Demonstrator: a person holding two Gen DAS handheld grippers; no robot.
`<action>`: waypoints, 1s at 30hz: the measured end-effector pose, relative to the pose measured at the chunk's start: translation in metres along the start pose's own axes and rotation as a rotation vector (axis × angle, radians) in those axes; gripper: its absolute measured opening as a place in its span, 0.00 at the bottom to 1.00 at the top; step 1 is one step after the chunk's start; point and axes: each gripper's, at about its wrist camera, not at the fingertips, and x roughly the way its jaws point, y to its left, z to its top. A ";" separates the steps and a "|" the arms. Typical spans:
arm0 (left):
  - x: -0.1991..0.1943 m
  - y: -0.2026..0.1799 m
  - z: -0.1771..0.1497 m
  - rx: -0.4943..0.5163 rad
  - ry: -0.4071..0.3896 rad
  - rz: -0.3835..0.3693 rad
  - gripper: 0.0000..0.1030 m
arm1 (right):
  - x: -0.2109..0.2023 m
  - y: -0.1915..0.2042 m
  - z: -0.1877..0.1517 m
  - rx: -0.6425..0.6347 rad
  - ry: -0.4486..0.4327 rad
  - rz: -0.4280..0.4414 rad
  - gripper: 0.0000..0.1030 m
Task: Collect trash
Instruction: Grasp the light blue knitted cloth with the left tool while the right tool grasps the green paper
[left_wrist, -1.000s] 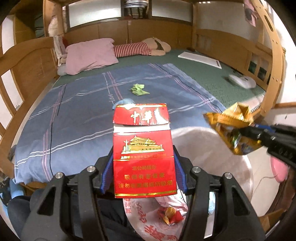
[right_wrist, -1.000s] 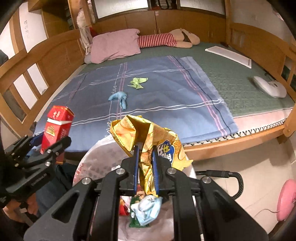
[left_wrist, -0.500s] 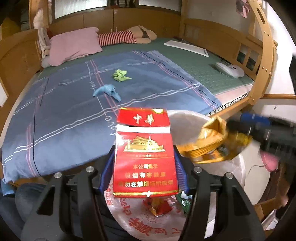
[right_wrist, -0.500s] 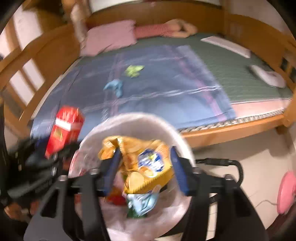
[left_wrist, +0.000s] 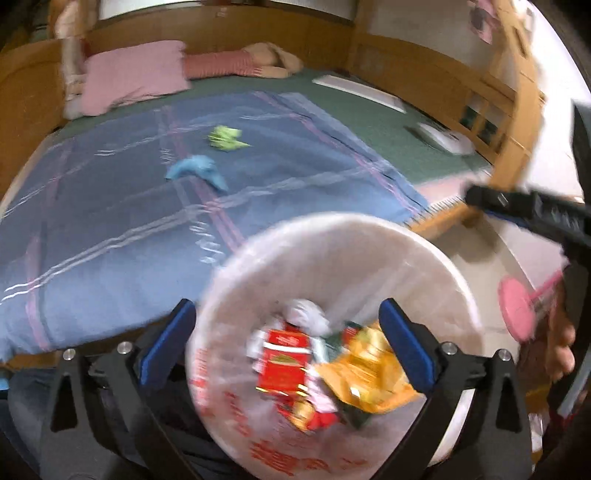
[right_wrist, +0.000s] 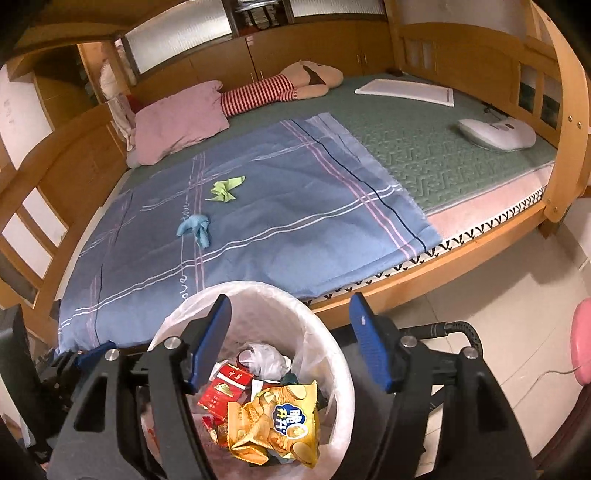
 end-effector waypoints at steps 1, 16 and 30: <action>0.001 0.009 0.004 -0.021 -0.005 0.025 0.96 | 0.005 -0.001 0.003 0.000 0.010 -0.001 0.64; 0.199 0.108 0.146 -0.122 0.108 0.081 0.95 | 0.059 -0.004 0.018 -0.067 0.173 -0.098 0.64; 0.227 0.165 0.158 -0.290 0.123 0.029 0.21 | 0.197 0.074 0.138 -0.173 0.098 0.008 0.71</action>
